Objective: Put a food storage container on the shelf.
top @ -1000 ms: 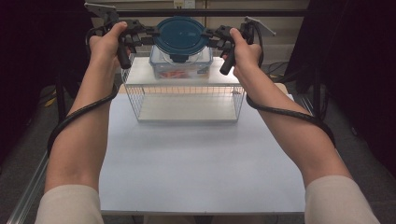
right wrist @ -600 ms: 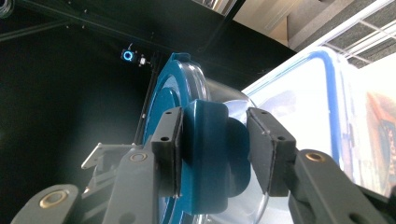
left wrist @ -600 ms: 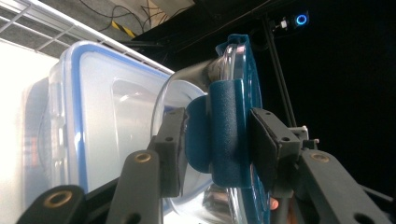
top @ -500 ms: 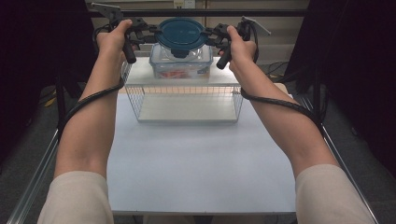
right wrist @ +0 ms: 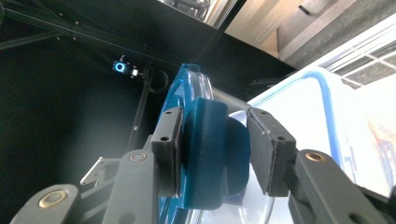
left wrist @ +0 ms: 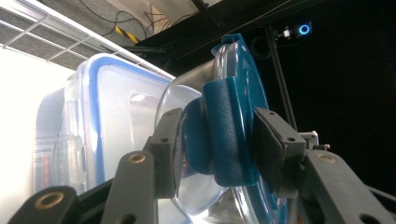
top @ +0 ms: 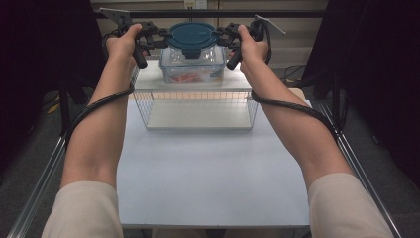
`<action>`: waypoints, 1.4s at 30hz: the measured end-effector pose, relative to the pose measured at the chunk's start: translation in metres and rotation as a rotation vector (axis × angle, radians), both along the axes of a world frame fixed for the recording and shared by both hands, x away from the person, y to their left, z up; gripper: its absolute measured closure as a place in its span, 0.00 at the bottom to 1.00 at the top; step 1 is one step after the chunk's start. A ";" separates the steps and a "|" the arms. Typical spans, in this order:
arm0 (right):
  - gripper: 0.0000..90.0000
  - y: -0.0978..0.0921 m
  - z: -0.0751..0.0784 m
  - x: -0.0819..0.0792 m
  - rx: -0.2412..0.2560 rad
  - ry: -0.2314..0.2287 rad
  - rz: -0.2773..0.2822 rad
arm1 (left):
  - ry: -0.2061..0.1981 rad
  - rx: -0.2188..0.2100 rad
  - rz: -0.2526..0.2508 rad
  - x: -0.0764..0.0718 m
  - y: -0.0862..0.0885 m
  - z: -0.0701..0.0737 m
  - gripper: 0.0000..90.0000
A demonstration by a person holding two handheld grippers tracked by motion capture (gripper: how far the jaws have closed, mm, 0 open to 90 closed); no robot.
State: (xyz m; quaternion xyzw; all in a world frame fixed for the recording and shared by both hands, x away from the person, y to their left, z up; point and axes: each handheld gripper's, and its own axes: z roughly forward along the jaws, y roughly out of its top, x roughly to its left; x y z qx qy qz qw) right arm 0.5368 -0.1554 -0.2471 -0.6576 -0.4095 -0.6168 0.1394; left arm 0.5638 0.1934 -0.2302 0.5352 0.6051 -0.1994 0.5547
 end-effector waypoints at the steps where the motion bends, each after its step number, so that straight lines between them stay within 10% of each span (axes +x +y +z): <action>1: 0.64 0.000 0.000 0.001 -0.007 -0.004 0.003 | -0.008 0.004 0.008 -0.001 -0.001 0.001 0.60; 6: 0.58 0.001 0.000 -0.002 -0.025 -0.036 -0.003 | -0.073 0.084 0.016 -0.007 0.000 0.007 0.51; 19: 0.41 -0.006 -0.006 -0.030 -0.011 -0.079 0.012 | -0.110 0.104 0.013 -0.037 -0.001 0.008 0.31; 42: 0.32 -0.004 -0.010 -0.084 -0.028 -0.127 0.057 | -0.115 0.055 -0.010 -0.089 -0.011 -0.005 0.20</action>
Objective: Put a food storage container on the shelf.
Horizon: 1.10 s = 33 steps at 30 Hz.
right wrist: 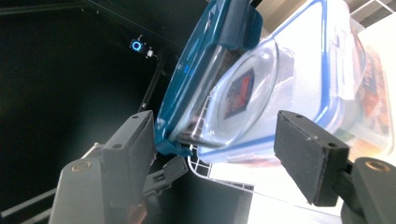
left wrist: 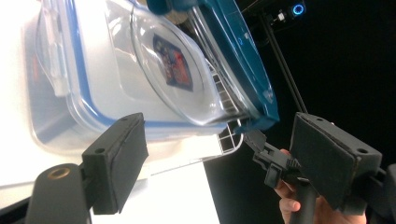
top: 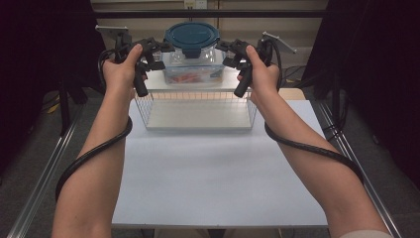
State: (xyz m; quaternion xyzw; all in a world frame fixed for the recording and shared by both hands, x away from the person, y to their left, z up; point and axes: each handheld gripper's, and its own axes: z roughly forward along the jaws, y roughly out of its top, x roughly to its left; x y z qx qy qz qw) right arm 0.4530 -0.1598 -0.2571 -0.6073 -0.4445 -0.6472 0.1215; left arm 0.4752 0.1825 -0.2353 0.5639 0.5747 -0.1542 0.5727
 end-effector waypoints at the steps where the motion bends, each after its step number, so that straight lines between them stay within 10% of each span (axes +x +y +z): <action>1: 0.32 0.000 0.000 -0.002 0.002 0.003 0.004 | 0.000 -0.007 0.001 -0.002 -0.001 0.000 0.20; 33: 0.27 0.000 -0.035 -0.043 -0.020 0.014 0.080 | 0.023 -0.017 -0.035 -0.040 0.008 -0.046 0.18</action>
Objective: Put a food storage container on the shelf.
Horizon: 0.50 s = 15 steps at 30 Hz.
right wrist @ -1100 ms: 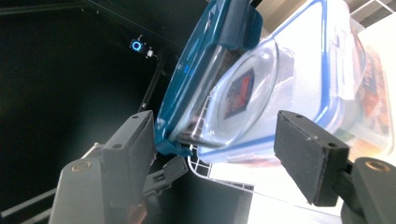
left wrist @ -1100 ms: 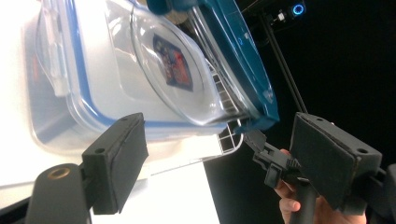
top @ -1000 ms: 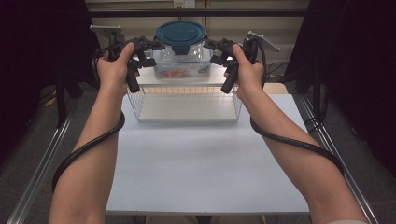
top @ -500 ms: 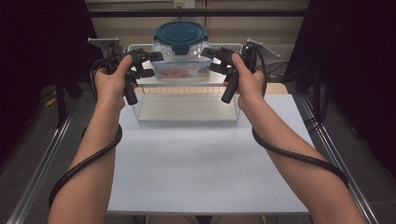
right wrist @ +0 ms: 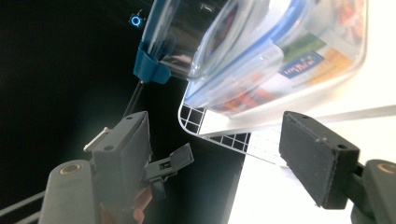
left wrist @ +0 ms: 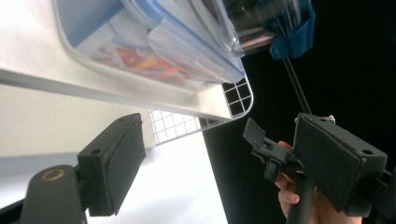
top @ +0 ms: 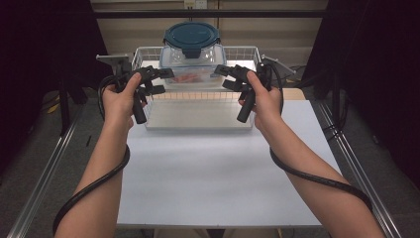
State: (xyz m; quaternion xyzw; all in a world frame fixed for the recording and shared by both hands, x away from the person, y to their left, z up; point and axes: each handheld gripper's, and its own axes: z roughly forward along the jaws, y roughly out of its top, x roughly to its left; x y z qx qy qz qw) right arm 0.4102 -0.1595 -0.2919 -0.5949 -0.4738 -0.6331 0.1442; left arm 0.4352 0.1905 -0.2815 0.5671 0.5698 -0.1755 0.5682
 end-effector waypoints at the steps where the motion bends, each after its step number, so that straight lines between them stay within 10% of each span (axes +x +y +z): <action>1: 0.27 -0.001 -0.001 -0.001 -0.003 0.000 0.001 | 0.003 -0.005 0.005 -0.001 -0.001 -0.001 0.18; 15: 0.27 -0.016 -0.025 -0.009 0.000 0.021 -0.001 | -0.001 -0.012 -0.028 -0.008 -0.009 -0.011 0.18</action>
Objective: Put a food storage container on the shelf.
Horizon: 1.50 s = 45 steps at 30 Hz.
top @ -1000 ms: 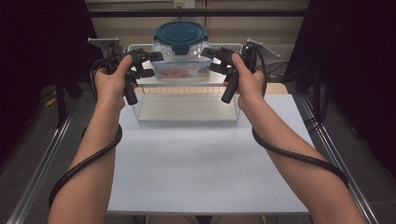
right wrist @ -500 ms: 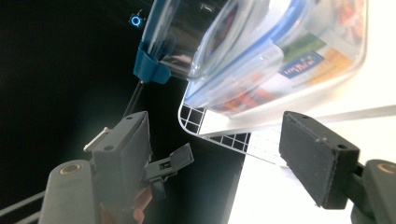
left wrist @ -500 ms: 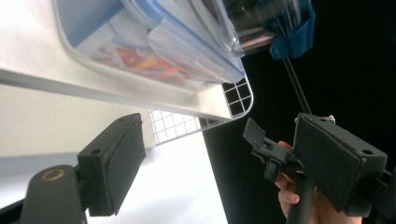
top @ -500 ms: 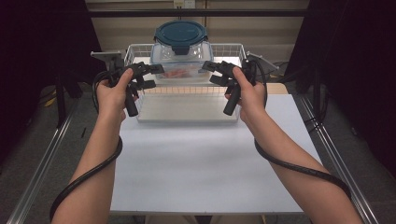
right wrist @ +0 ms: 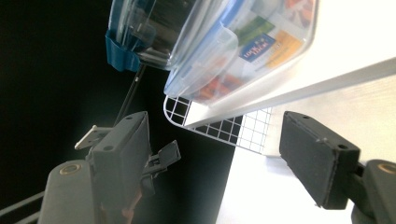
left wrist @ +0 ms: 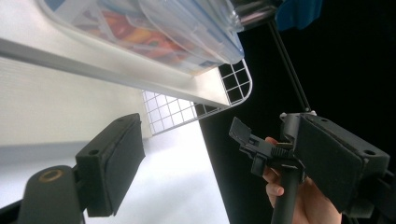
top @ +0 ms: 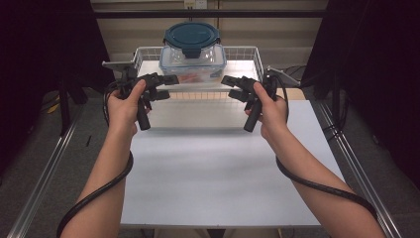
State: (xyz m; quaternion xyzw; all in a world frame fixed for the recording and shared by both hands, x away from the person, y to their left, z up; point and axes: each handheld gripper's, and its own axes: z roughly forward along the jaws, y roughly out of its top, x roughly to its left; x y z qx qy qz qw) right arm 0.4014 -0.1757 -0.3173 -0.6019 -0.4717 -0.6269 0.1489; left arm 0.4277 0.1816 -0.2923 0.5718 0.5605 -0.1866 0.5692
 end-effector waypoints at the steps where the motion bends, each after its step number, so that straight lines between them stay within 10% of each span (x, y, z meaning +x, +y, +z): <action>1: 0.27 0.000 0.000 0.000 0.000 0.000 0.000 | -0.002 0.005 -0.008 0.000 0.000 -0.002 0.18; 45: 0.25 -0.020 -0.058 -0.033 -0.047 0.011 0.058 | 0.042 0.009 -0.045 -0.028 -0.009 -0.068 0.17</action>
